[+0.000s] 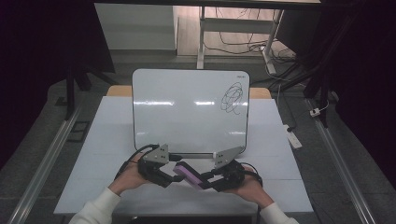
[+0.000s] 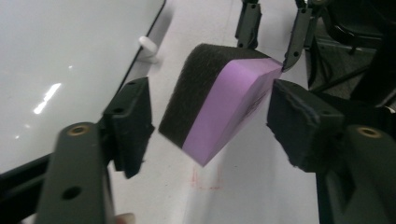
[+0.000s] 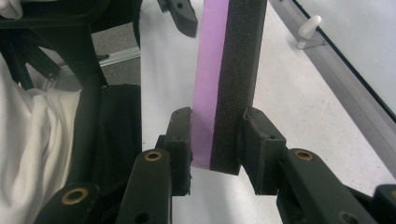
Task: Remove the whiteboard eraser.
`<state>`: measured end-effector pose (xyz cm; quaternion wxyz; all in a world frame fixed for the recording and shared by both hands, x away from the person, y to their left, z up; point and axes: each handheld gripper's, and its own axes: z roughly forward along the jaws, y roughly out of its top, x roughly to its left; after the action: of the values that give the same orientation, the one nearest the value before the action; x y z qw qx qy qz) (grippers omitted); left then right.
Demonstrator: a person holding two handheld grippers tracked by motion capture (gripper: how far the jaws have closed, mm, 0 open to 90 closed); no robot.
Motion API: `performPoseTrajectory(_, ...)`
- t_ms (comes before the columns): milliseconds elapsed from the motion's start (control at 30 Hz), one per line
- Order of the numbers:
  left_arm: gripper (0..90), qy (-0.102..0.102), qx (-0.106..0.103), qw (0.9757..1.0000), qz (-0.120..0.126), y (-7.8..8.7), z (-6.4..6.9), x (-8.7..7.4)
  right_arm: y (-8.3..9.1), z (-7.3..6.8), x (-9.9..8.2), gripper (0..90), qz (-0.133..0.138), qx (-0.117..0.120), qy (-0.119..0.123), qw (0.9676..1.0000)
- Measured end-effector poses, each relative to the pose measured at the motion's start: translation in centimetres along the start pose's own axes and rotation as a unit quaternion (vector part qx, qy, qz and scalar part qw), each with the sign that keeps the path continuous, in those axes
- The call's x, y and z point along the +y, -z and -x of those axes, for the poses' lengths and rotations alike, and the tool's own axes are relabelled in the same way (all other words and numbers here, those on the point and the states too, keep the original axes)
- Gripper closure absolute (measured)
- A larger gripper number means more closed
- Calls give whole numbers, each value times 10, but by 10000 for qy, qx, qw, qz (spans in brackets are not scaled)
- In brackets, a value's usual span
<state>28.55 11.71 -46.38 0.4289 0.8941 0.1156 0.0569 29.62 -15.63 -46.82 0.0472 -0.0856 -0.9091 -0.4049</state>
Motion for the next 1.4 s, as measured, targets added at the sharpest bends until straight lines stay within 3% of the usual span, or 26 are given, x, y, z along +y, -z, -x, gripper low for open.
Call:
performPoseTrajectory(433, 580, -300, -173, 9994, 29, 2, 4, -4, 0, 4, -4, 635, -37, 19, -56, 10000)
performPoseTrajectory(667, 635, -266, -319, 9990, 154, 3, 5, -5, 5, 7, -7, 573, 187, -129, -214, 9995)
performPoseTrajectory(833, 643, -36, -276, 9993, 256, 6, 1, -6, 10, 7, -6, 458, 417, -397, -234, 9981)
performPoseTrajectory(967, 643, 278, -65, 9987, 424, 12, -3, -8, 21, 5, -7, 391, 862, -1015, -207, 9909)
performPoseTrajectory(1000, 643, 364, 9, 9983, 453, 13, -4, -9, 21, 5, -7, 391, 862, -1015, -207, 9909)
performPoseTrajectory(1033, 643, 451, 79, 9979, 468, 14, -5, -9, 25, 4, -8, 392, 915, -1427, -205, 9853)
performPoseTrajectory(1067, 643, 539, 141, 9973, 481, 15, -7, -9, 27, 3, -8, 392, 909, -1627, -207, 9823)
performPoseTrajectory(1100, 643, 619, 196, 9967, 481, 16, -8, -10, 27, 3, -8, 392, 909, -1627, -207, 9823)
performPoseTrajectory(1200, 643, 825, 325, 9949, 488, 18, -11, -11, 30, 4, -10, 392, 1035, -1871, -261, 9765)
performPoseTrajectory(1267, 643, 981, 369, 9930, 536, 19, -13, -12, 31, 4, -11, 392, 1071, -1948, -244, 9747)
performPoseTrajectory(1400, 643, 1410, 431, 9866, 700, 23, -20, -15, 31, 2, -12, 392, 1054, -2102, -162, 9718)
